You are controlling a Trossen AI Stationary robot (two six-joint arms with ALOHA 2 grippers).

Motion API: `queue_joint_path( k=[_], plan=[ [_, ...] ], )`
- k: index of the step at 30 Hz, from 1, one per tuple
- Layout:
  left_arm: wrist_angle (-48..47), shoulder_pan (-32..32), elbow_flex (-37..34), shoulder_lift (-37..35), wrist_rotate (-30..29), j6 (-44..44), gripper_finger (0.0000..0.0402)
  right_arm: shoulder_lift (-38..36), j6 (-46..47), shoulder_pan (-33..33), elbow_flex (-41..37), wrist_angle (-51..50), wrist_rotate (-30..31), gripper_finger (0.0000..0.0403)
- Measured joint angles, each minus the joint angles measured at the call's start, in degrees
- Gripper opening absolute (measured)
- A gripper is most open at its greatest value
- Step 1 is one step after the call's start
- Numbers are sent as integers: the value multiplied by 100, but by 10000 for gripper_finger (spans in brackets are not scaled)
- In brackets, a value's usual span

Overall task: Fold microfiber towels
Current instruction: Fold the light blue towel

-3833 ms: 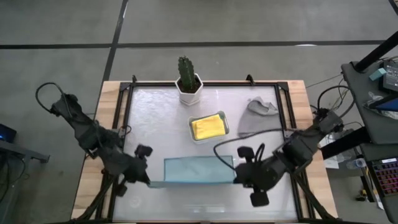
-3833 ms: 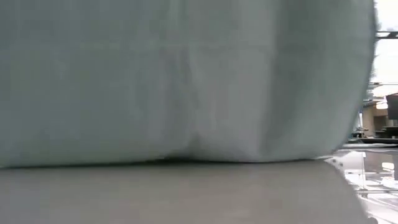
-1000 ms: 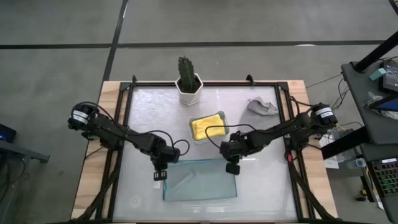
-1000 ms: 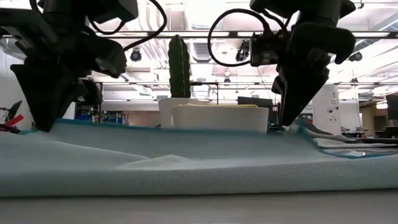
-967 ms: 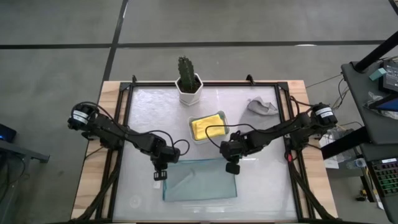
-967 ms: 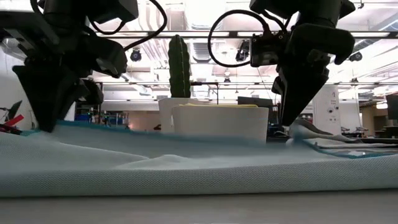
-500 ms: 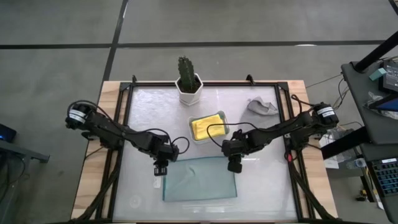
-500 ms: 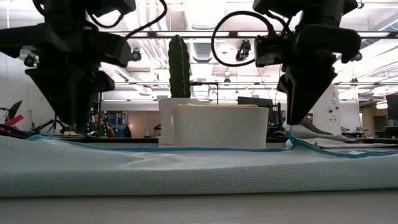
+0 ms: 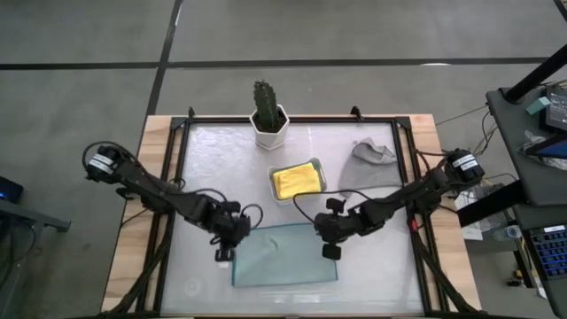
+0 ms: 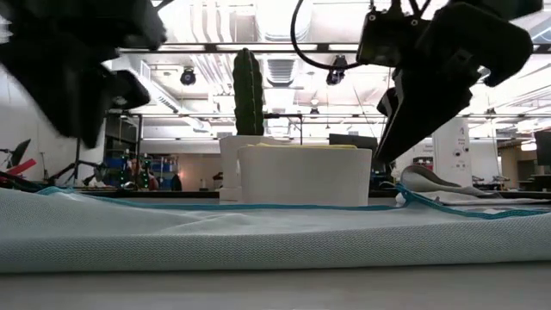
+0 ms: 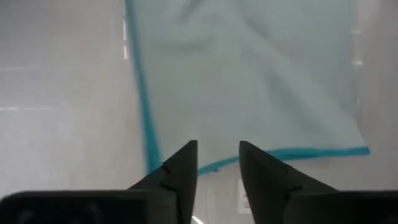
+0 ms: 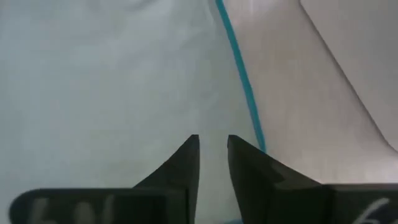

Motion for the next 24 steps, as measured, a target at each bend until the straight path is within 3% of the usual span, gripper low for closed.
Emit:
queue_joint_path(
  k=[10, 18, 24],
  plan=[
    [14, -342, -123, 774, -290, -290, 4, 1, 1, 164, -806, 1788, 165, 23],
    [-465, -209, -270, 1197, -1316, -236, 6, 4, 0, 163, -850, 1954, 298, 18],
    [-700, -191, -195, 814, -1319, 51, 6, 4, 29, 164, -850, 2069, 314, 18]
  ],
)
